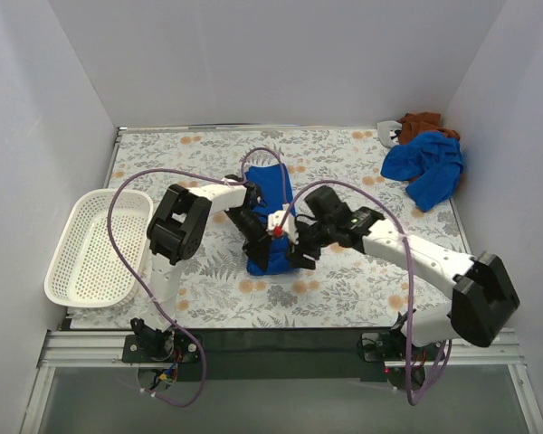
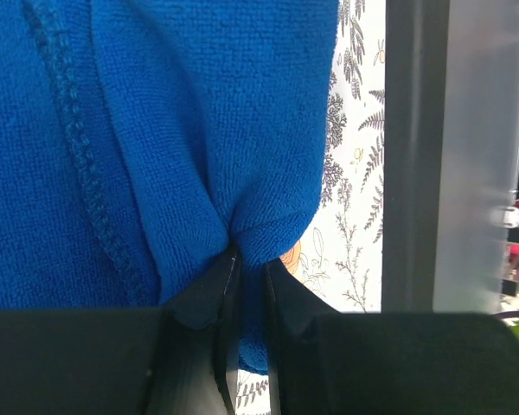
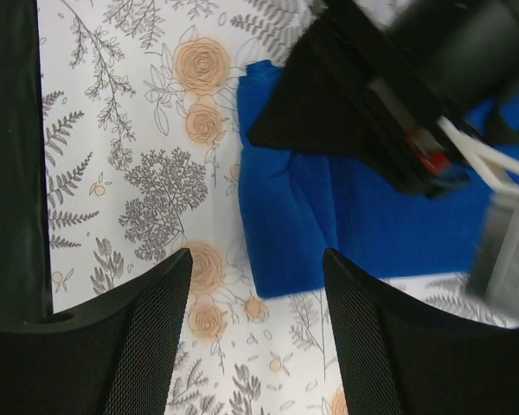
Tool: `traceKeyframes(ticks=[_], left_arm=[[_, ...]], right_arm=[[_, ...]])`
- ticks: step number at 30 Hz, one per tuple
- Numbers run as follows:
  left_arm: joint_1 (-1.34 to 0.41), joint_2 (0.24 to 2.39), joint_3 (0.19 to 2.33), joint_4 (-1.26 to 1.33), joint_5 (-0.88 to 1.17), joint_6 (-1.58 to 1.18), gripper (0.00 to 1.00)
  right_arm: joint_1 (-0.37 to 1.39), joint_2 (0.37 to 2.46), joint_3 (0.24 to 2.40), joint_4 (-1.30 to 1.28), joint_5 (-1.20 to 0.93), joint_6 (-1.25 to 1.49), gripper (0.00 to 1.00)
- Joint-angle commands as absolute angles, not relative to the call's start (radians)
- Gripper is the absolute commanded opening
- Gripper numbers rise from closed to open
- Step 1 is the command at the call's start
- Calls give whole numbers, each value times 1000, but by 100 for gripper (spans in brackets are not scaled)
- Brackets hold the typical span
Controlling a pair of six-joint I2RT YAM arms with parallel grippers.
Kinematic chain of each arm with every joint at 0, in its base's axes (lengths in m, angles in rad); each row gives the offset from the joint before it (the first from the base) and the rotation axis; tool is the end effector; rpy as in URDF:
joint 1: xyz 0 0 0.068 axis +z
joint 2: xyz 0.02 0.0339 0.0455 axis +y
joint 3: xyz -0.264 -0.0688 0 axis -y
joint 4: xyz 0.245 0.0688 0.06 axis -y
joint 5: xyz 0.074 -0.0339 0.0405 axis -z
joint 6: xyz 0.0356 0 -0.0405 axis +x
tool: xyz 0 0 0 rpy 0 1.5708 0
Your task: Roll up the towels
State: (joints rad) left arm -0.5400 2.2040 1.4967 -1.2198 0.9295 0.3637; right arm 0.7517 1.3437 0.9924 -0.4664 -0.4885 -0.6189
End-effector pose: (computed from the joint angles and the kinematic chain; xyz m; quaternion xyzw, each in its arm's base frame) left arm 0.3011 -0.2138 0.1234 -0.3127 -0.8262 0.4254 0.1966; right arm 0.1956 0.2057 0.2658 -0.6399 0.6423 0.2481 0.3411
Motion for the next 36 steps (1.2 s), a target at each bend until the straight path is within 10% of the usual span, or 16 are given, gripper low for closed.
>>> traceKeyframes(ticks=[1,11,20,36], left_arm=[[-543,2263,1503,-1207,827,385,6],[-522,2292,1517,-1186,821,373,9],[-497,2223,1487,-1091,805,321,20],[-295,1729,1174,-793,816,163,45]], right_arm=[[840,1436,1055,-413,-367,-709,58],[896,1555,894,-213,-301,-773,51],[896,1614,837,-218,-317,-746,1],[707,1729,1017,-518,-870,-512,1]])
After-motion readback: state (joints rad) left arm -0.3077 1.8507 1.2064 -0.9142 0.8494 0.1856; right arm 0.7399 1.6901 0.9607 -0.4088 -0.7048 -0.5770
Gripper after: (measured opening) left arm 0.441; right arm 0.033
